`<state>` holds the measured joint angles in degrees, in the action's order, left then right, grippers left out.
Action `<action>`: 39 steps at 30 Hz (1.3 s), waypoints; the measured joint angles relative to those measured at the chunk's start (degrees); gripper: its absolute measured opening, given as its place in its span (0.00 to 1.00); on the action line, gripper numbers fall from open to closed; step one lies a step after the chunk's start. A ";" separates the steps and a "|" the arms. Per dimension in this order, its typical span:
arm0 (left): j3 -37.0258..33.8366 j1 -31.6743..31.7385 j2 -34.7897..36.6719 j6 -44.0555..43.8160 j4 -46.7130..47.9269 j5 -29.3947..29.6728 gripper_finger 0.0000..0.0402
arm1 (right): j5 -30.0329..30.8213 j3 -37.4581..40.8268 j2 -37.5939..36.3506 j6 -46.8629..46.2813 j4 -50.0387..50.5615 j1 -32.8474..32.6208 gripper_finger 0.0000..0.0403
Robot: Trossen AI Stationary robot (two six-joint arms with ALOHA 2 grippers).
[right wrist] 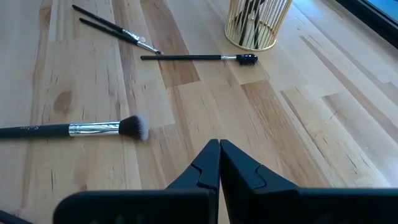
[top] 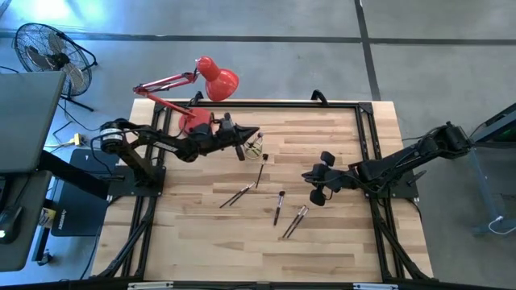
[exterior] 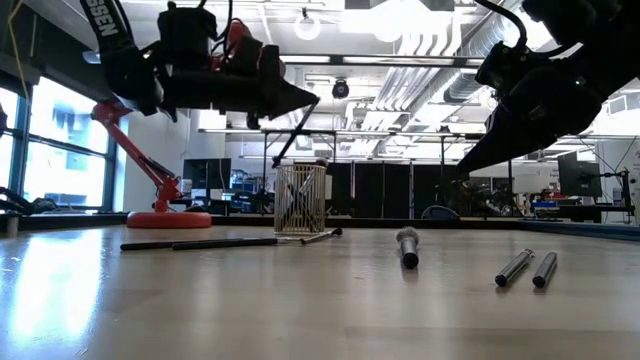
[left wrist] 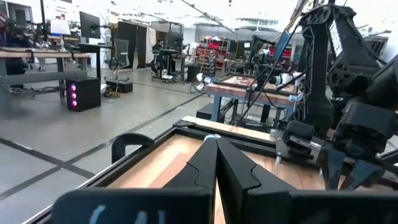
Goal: Put items in baskets/containers
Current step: Put the black foundation brush into the gold pen holder
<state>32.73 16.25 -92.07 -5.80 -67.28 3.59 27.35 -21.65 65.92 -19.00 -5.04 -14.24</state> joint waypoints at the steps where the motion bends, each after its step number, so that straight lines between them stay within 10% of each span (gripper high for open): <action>1: 0.00 0.00 -0.46 0.00 -0.38 0.01 0.00 | -0.01 0.00 -0.01 0.00 0.00 0.00 0.02; 15: 3.21 -0.02 -6.95 -0.82 -7.87 -1.49 0.00 | 0.04 0.02 0.01 0.02 0.00 0.00 0.01; 39: 6.32 -0.13 -6.95 -3.46 6.39 2.31 0.00 | 0.17 0.02 0.01 0.02 0.02 0.00 0.01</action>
<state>39.05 16.12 -99.02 -9.26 -60.89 5.90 27.52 -21.63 65.93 -18.98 -5.02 -14.24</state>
